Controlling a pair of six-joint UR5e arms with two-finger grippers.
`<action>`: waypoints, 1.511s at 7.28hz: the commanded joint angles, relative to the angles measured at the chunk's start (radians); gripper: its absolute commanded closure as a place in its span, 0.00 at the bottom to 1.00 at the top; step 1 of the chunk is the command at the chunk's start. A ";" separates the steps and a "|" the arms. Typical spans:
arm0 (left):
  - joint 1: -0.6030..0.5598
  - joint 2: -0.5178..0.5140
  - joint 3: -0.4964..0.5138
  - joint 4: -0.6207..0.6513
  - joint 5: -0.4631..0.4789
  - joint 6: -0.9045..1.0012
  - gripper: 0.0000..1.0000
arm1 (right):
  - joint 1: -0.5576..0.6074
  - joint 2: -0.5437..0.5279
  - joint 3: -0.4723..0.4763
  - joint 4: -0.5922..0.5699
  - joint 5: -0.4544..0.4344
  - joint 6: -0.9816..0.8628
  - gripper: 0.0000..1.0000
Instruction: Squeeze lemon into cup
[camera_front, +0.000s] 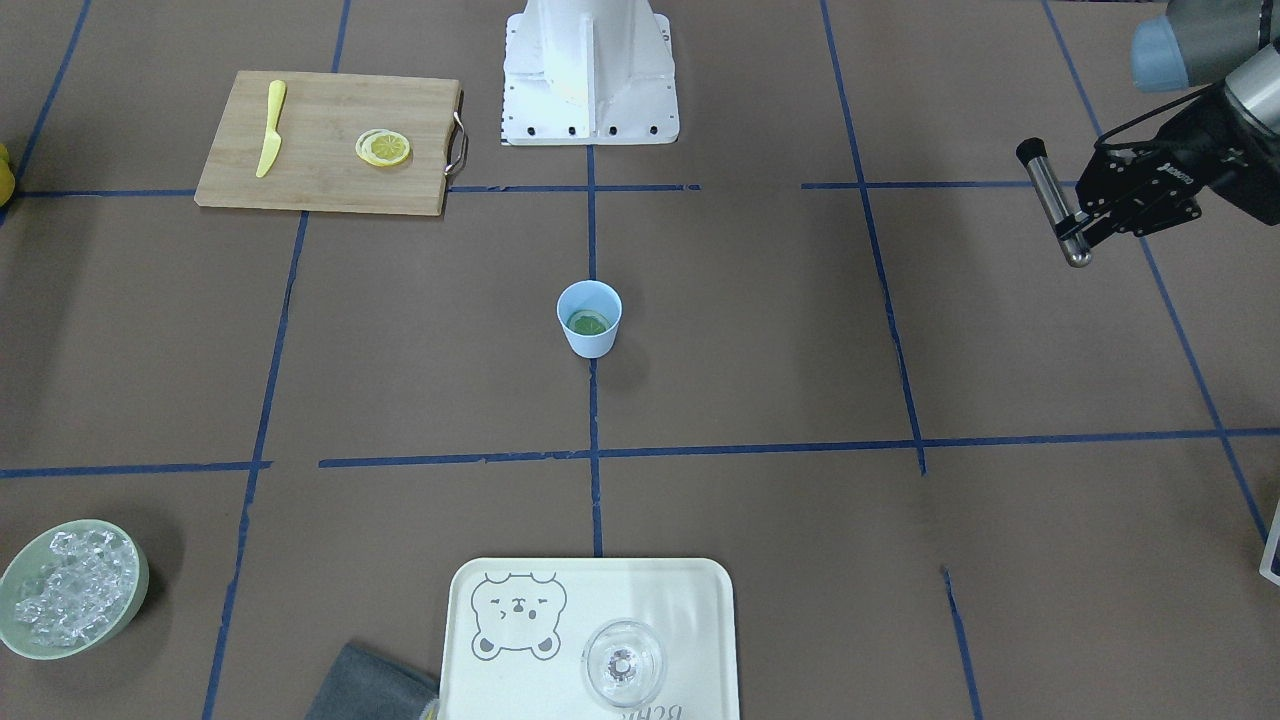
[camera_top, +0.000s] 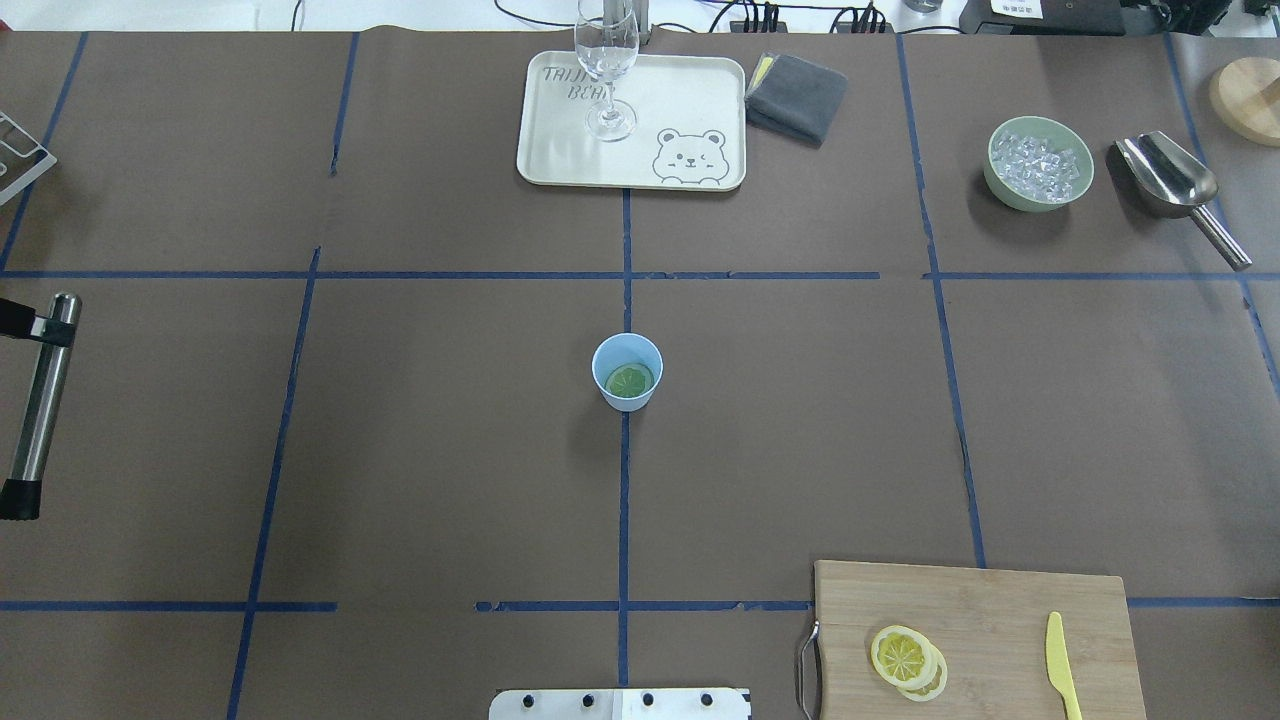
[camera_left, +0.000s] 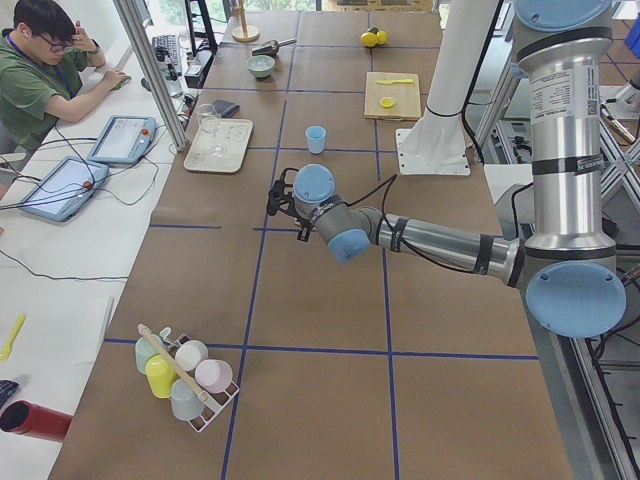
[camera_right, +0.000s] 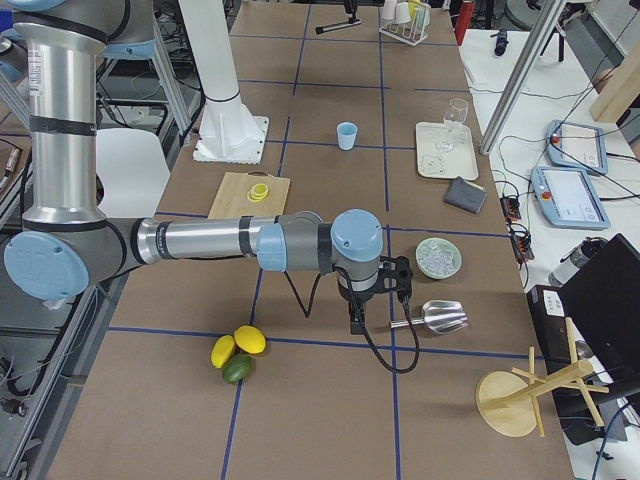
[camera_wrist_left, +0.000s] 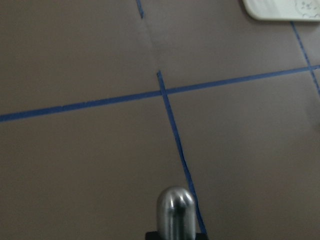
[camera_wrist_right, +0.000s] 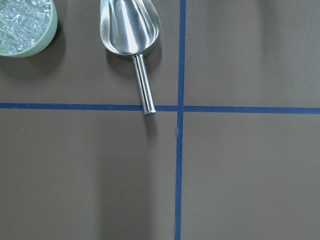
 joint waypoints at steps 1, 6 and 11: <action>0.093 -0.013 0.003 0.193 0.060 0.001 1.00 | 0.000 0.002 -0.003 0.001 0.000 0.001 0.00; 0.116 -0.226 0.247 0.278 0.169 0.013 1.00 | 0.000 0.004 -0.003 0.001 0.000 0.001 0.00; 0.139 -0.268 0.324 0.269 0.197 0.013 1.00 | -0.002 0.007 -0.014 0.002 0.000 0.003 0.00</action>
